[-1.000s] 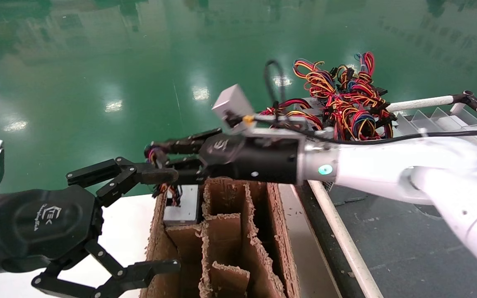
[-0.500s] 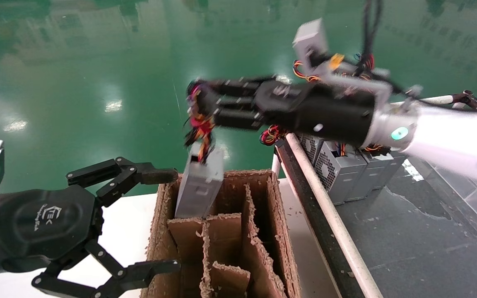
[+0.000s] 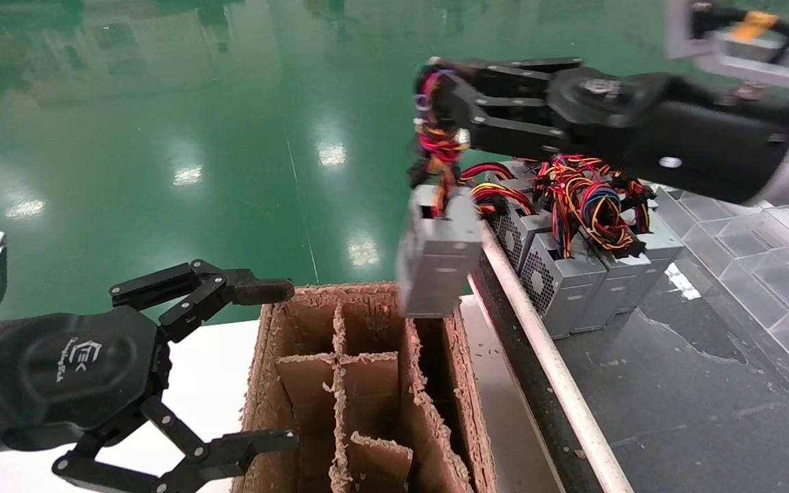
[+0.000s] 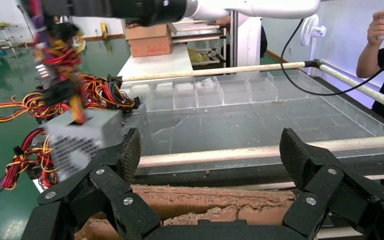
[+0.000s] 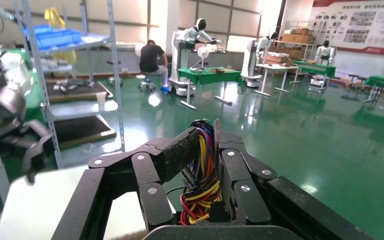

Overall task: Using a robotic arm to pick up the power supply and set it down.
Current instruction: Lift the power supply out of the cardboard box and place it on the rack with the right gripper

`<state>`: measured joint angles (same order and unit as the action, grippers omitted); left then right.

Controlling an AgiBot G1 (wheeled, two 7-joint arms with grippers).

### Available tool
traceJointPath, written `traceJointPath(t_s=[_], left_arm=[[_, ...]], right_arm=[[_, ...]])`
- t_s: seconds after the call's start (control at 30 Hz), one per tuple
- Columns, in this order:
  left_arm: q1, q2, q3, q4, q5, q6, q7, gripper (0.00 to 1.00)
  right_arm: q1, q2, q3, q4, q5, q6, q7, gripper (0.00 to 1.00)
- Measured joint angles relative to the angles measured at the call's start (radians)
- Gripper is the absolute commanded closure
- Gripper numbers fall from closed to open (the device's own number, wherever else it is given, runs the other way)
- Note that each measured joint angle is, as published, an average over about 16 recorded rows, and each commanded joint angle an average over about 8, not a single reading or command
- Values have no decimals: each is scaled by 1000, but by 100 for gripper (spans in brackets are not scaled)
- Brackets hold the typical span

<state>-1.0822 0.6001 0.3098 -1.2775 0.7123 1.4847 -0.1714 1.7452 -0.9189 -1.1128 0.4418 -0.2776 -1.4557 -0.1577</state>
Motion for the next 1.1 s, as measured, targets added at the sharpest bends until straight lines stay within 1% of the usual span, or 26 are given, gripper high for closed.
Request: traceJointPath(t_s=[0.2,0.37,0.5,0.7,0.9,1.0,1.1], left_arm=[[0,0,0,0,0,0,0,0],[0,0,0,0,0,0,0,0],[0,0,1,0,0,0,0,0],[0,0,1,0,-1,0,0,0],[0,0,1,0,-1,0,1,0],[0,0,1,0,-1,-1,1,0],[0,-1,1,0,-1,-1,1,0]], right_arm=[[-30,159,9,183,16,41,33,100],[-71,312,21,378,43,105,64,100],[-115,442,28,543,74,183,81,100],[-197,625,30,758,152,334,74,100],[-283,771,19,878,256,452,19,100],[-321,825,8,906,311,487,-20,100],[-351,865,-5,913,359,503,-64,100]])
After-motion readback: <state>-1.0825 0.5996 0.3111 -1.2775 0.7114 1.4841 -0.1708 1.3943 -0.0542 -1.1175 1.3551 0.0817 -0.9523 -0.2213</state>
